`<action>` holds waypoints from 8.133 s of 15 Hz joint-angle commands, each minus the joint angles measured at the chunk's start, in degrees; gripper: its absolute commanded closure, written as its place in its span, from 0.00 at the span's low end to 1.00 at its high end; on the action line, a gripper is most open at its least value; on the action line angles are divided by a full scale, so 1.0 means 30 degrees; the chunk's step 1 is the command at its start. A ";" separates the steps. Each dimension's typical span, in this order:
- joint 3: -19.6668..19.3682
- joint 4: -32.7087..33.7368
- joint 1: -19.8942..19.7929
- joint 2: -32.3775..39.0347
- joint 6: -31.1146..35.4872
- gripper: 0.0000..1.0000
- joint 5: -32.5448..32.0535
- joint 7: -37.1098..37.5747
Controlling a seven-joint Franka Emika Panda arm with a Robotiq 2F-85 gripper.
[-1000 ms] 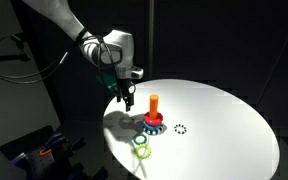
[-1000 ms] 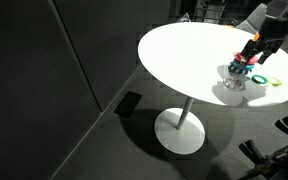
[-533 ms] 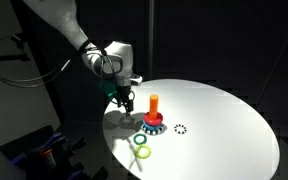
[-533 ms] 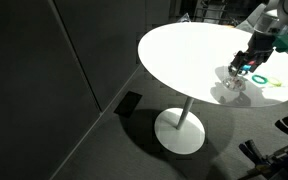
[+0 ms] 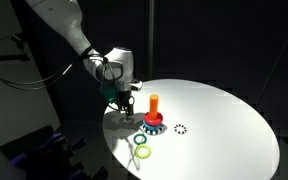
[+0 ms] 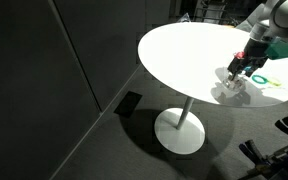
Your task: Pick up the clear ring and put it on the ring holder
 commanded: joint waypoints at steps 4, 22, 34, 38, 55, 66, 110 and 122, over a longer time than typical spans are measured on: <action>-0.0268 0.0601 0.0167 0.0767 0.0260 0.00 -0.0201 0.0695; -0.0455 0.1269 0.0363 0.1981 0.0525 0.00 -0.0241 0.1398; -0.0598 0.1651 0.0534 0.2497 0.0344 0.25 -0.0294 0.1522; -0.0666 0.1659 0.0515 0.2164 0.0085 0.30 -0.0283 0.1663; -0.1210 0.3423 -0.0527 -0.2482 -0.5894 0.30 -0.0268 0.1393; -0.1764 0.4924 -0.1366 -0.4313 -0.7696 0.30 -0.0439 0.1866; -0.1960 0.6813 -0.2114 -0.1619 -1.0240 0.00 0.0550 0.1216; -0.1457 0.5266 -0.1786 -0.4364 -1.4110 0.00 -0.0193 -0.1232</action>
